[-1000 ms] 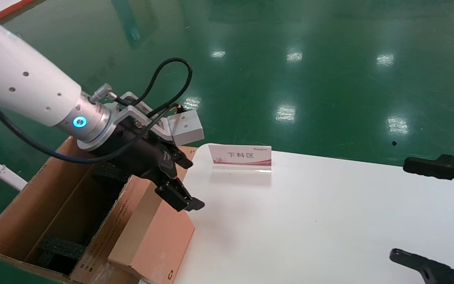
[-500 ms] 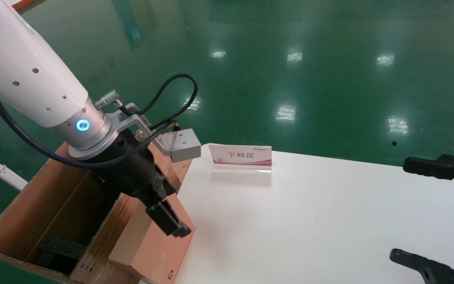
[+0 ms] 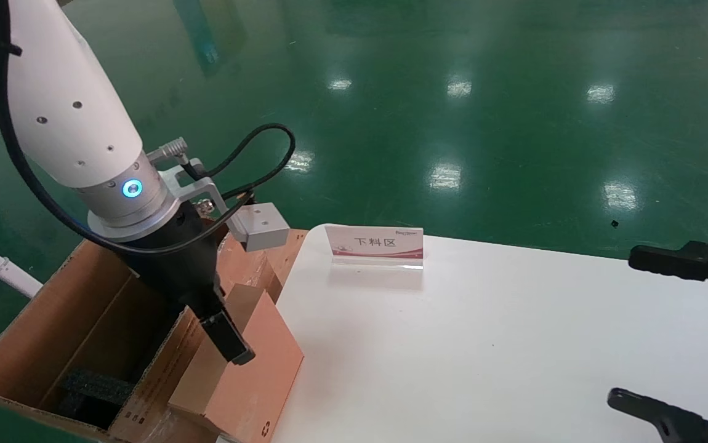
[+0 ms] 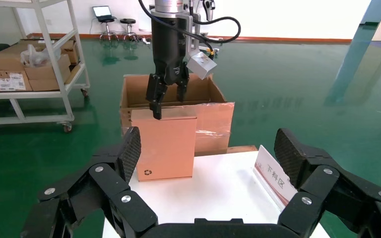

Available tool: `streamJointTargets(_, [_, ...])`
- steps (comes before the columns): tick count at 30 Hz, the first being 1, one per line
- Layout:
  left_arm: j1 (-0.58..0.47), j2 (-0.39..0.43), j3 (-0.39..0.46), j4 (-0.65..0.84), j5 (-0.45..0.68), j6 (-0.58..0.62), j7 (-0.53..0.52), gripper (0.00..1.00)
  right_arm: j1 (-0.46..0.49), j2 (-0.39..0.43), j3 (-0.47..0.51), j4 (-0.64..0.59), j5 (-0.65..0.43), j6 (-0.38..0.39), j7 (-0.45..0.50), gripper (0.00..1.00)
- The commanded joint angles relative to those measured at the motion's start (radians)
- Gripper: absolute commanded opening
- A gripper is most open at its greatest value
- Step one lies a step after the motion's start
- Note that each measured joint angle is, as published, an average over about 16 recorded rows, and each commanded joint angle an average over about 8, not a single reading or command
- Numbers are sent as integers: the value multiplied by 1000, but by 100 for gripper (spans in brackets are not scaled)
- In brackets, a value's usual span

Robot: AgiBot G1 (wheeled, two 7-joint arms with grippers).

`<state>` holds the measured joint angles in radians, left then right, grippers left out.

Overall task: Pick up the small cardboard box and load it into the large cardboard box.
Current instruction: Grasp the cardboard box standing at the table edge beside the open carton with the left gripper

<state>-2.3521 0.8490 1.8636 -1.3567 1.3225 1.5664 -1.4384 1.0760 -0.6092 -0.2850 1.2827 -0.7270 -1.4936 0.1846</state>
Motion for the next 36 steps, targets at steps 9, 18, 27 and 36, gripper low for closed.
streamJointTargets(9, [-17, 29, 131, 0, -18, -25, -80, 100, 0, 0, -1, 0, 0, 0, 0, 100])
streamJointTargets(18, [8, 24, 168, 0, -23, -67, -106, 100, 0, 1, -1, 0, 1, 1, -1, 100])
streamJointTargets(27, [33, 19, 185, 0, -8, -97, -110, 100, 0, 1, -2, 0, 1, 1, -1, 100])
streamJointTargets(36, [41, 26, 196, 0, 4, -106, -112, 88, 0, 1, -2, 0, 2, 1, -1, 100])
